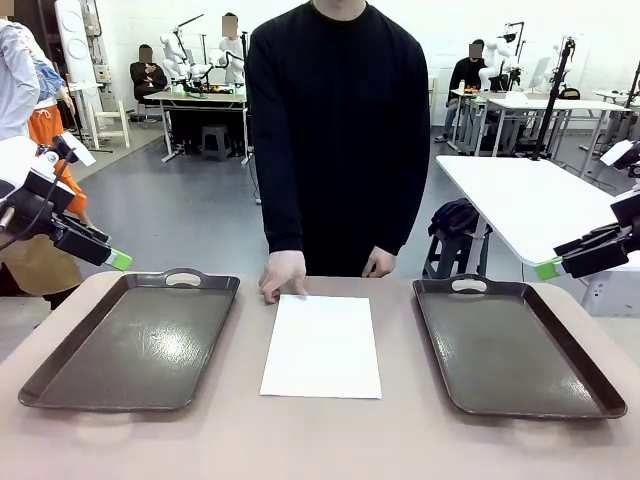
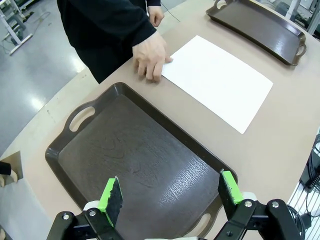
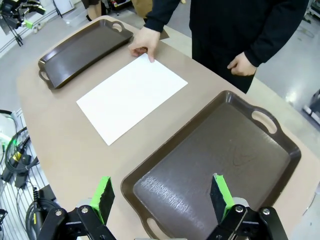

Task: Sort the A4 documents.
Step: Receive the A4 Paper.

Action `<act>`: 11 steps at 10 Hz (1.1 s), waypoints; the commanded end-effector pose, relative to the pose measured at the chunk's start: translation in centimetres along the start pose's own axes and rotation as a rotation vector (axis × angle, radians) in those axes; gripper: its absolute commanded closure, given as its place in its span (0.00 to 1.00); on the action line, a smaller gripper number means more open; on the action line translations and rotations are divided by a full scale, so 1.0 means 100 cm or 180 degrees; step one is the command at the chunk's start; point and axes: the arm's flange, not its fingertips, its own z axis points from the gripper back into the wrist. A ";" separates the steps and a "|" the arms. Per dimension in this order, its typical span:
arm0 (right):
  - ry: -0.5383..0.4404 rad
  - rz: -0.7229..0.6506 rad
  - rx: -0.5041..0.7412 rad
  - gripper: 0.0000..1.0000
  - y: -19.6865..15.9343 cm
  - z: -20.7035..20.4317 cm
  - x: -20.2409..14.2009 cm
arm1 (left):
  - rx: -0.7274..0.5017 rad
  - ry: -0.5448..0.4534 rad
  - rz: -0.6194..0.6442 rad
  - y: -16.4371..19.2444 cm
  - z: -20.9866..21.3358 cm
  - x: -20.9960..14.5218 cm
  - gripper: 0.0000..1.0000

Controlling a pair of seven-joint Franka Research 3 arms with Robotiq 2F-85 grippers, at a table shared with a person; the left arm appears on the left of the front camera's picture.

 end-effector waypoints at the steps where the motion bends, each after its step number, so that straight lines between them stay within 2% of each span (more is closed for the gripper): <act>1: -0.0021 0.0026 0.0052 0.00 0.000 -0.001 0.000 | -0.0021 -0.0027 -0.0017 0.002 0.001 -0.002 0.00; 11: -0.0021 0.0026 0.0052 0.00 0.000 -0.001 0.000 | -0.0021 -0.0027 -0.0017 0.002 0.001 -0.002 0.00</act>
